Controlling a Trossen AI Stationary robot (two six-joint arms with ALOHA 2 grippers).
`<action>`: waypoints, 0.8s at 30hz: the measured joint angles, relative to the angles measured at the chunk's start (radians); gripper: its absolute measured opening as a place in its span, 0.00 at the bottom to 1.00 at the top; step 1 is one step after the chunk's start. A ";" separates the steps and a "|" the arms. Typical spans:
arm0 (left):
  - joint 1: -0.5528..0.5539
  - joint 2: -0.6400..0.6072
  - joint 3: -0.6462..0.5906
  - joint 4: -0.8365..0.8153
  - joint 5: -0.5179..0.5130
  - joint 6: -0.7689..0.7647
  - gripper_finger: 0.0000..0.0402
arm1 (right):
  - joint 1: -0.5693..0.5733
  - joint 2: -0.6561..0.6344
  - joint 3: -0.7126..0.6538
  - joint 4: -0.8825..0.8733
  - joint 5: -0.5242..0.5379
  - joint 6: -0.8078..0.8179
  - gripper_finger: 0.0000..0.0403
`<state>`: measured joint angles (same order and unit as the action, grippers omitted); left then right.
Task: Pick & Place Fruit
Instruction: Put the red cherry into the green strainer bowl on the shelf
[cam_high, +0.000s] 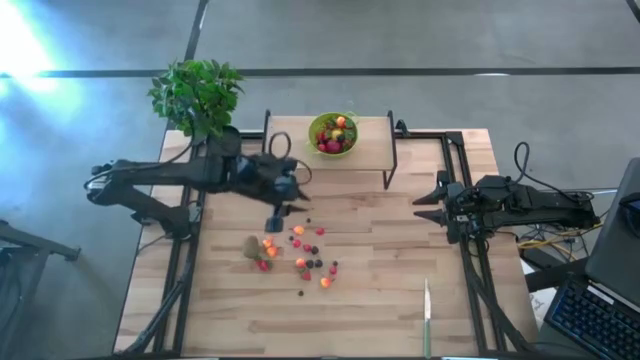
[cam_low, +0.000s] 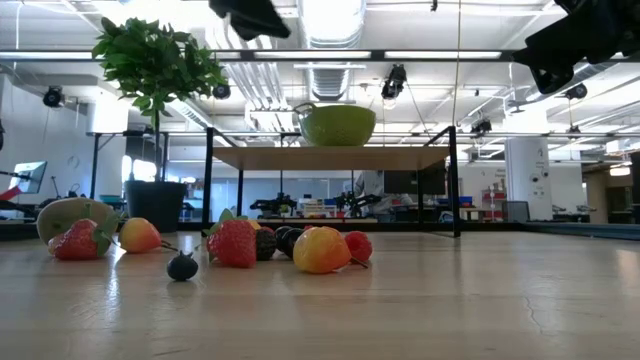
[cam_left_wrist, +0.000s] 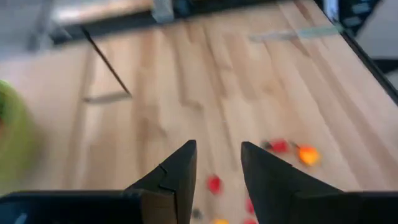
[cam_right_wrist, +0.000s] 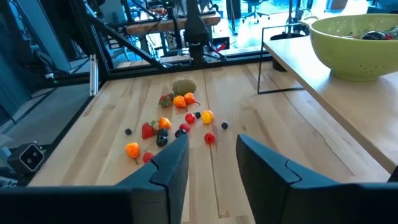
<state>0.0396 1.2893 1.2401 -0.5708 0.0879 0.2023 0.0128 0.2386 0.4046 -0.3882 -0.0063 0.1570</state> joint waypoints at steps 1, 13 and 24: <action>-0.014 0.001 -0.001 -0.030 -0.001 -0.018 0.33 | 0.000 0.000 0.000 0.000 0.000 0.000 0.31; -0.084 0.115 -0.026 -0.146 -0.003 -0.061 0.31 | 0.000 0.000 0.000 0.000 0.000 0.000 0.20; -0.090 0.278 -0.086 -0.151 -0.003 -0.017 0.30 | 0.000 0.000 0.000 0.000 0.000 0.000 0.11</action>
<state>-0.0505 1.5673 1.1545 -0.7219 0.0845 0.1855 0.0130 0.2386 0.4046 -0.3882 -0.0063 0.1568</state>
